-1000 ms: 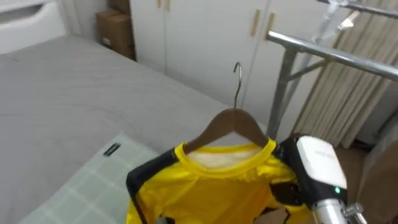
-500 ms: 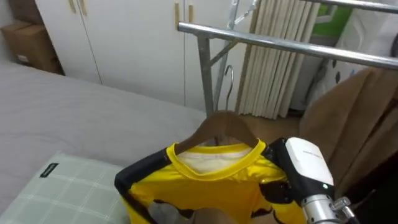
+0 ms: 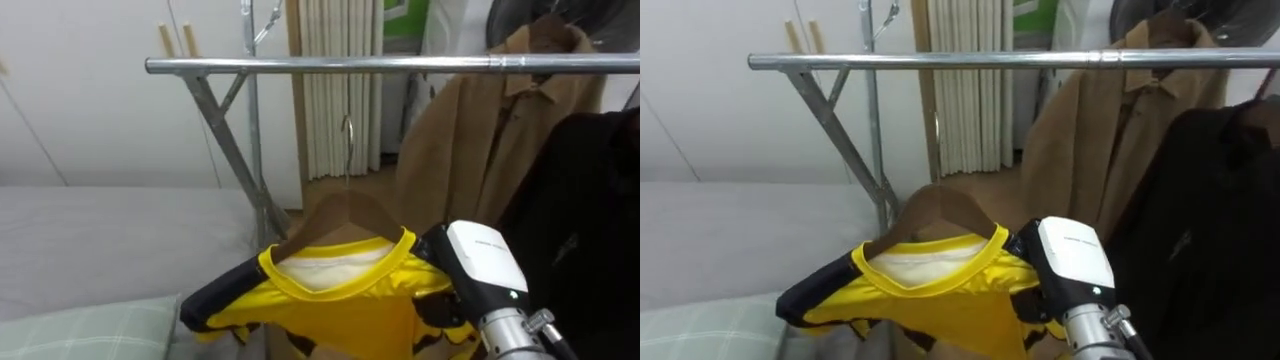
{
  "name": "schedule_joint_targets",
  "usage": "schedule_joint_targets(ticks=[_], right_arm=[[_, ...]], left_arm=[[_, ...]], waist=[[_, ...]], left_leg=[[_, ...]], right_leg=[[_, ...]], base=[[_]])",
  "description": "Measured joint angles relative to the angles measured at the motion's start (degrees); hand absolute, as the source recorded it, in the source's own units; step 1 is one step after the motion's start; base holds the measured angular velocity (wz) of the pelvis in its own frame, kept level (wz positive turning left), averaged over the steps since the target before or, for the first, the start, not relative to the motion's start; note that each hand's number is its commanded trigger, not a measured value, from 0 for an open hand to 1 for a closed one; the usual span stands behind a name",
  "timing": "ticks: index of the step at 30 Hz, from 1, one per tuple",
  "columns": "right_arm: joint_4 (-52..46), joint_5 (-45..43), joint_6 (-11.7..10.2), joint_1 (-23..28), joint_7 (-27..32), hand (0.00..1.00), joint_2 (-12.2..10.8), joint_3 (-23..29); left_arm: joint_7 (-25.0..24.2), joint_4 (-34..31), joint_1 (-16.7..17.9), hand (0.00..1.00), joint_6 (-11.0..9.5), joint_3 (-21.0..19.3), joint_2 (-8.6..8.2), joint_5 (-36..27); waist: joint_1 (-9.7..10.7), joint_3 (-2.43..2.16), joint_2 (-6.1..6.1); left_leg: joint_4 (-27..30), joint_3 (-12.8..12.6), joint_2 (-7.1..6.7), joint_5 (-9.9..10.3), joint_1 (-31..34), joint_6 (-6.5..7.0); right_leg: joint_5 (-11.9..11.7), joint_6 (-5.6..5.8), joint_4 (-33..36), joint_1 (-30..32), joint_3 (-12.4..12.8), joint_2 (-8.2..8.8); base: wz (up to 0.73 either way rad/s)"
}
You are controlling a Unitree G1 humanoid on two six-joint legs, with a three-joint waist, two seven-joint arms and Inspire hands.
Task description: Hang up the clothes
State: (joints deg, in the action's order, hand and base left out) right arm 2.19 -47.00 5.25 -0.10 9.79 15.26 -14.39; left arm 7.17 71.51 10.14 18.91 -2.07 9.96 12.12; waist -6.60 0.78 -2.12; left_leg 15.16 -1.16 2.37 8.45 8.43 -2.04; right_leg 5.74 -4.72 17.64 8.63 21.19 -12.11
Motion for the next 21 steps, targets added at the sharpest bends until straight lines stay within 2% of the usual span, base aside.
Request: schedule_joint_targets(ticks=[1,2,3,4,5,6,7,8,13,15,16,17,21], right_arm=[[0.0,0.0,0.2,0.0,0.1,1.0,0.0,0.0],[0.0,0.1,0.7,0.0,0.5,1.0,0.0,0.1],[0.1,0.0,0.9,0.0,0.6,1.0,-0.1,0.1],[0.1,-0.1,1.0,-0.1,0.9,1.0,-0.3,0.2],[0.1,-0.4,1.0,-0.4,1.4,1.0,-0.5,0.2],[0.1,-0.6,1.0,-0.5,1.6,1.0,-0.5,0.2],[0.1,-0.7,0.9,-0.5,2.0,1.0,-0.6,0.2],[0.1,-0.7,0.9,-0.5,2.1,1.0,-0.5,0.2],[1.6,0.8,1.1,-0.7,2.1,1.0,-0.3,0.6],[3.3,1.0,1.1,-0.8,2.1,1.0,-0.3,0.6],[3.9,1.0,1.2,-0.8,2.1,1.0,-0.2,0.6],[4.2,1.2,1.2,-0.8,2.1,1.0,-0.2,0.6],[3.8,2.2,1.3,-0.9,2.0,1.0,0.1,0.7]], left_arm=[[0.0,0.0,0.0,0.0,0.0,0.0,0.0,0.0],[-0.1,0.0,0.0,0.0,0.0,0.3,-0.01,0.0],[-0.2,0.1,0.0,0.0,0.0,0.6,-0.01,0.0],[-0.5,0.2,0.0,0.0,0.0,0.8,-0.1,-0.1],[-0.9,0.3,0.0,0.0,0.0,1.1,-0.2,0.0],[-1.2,0.3,0.0,0.0,0.0,1.2,-0.24,0.0],[-1.6,0.5,0.0,0.0,0.0,1.3,-0.26,0.0],[-1.9,0.5,0.0,0.0,0.0,1.6,-0.26,-0.1],[-3.4,0.4,-0.6,0.0,-0.1,2.8,-0.23,0.0],[-4.0,0.4,-0.6,0.0,-0.2,2.8,-0.23,0.0],[-4.3,0.4,-0.8,0.0,-0.2,2.8,-0.23,0.0],[-4.4,0.4,-0.9,0.0,-0.2,2.8,-0.13,0.0],[-4.5,0.4,-1.1,0.0,-0.7,2.8,-0.1,0.1]], waist=[[0.1,-0.11,-0.17],[0.2,-0.21,-0.31],[0.2,-0.25,-0.42],[-0.1,-0.27,-0.45],[-0.3,-0.2,-0.35],[-0.5,-0.12,-0.22],[-0.3,0.0,-0.04],[0.1,0.04,0.0],[0.5,0.39,0.45],[0.5,0.48,0.51],[0.7,0.68,0.57],[1.0,0.89,0.49],[1.8,1.23,-0.02]], left_leg=[[-0.1,-0.2,-0.03,-0.3,-0.2,0.24],[-0.5,-0.6,-0.02,-1.7,-0.6,0.68],[-0.4,-1.1,-0.04,-1.8,-0.8,0.81],[-0.5,-1.9,-0.06,-1.5,-1.2,1.2],[-0.1,-2.9,-0.08,-1.0,-1.2,1.74],[0.2,-3.4,-0.04,-0.6,-1.3,1.83],[0.6,-3.9,-0.09,0.0,-1.4,2.12],[0.6,-4.1,-0.44,0.5,-1.6,2.27],[0.2,-5.6,-0.89,1.7,-2.8,2.46],[0.1,-6.3,-0.91,2.3,-3.2,2.52],[0.2,-6.7,-0.94,2.7,-3.2,2.66],[0.2,-6.9,-0.95,2.9,-3.1,2.65],[-0.5,-6.7,-0.78,3.1,-3.2,2.52]], right_leg=[[-0.2,0.3,-0.1,0.0,0.2,0.01],[-0.5,0.9,-0.3,0.1,0.5,0.06],[-0.4,1.19,-0.5,0.0,0.5,0.27],[-0.1,2.18,-0.8,0.3,-1.2,1.27],[0.6,3.46,-0.8,1.3,-6.2,3.5],[0.9,3.89,-0.7,1.7,-9.0,4.64],[1.6,4.75,-0.4,2.2,-13.0,6.35],[2.3,5.16,0.3,2.4,-13.7,6.88],[2.6,3.98,0.4,1.7,-12.4,6.91],[2.5,2.79,0.3,1.5,-12.3,6.85],[2.5,1.97,0.3,1.5,-11.9,6.68],[2.5,1.62,0.2,1.6,-11.6,6.53],[2.2,1.13,-1.0,1.1,-11.5,6.23]], base=[[-0.2],[-0.09],[-0.15],[-0.26],[-0.34],[-0.34],[-0.23],[-0.15],[-0.11],[-0.16],[-0.17],[-0.15],[-0.05]])
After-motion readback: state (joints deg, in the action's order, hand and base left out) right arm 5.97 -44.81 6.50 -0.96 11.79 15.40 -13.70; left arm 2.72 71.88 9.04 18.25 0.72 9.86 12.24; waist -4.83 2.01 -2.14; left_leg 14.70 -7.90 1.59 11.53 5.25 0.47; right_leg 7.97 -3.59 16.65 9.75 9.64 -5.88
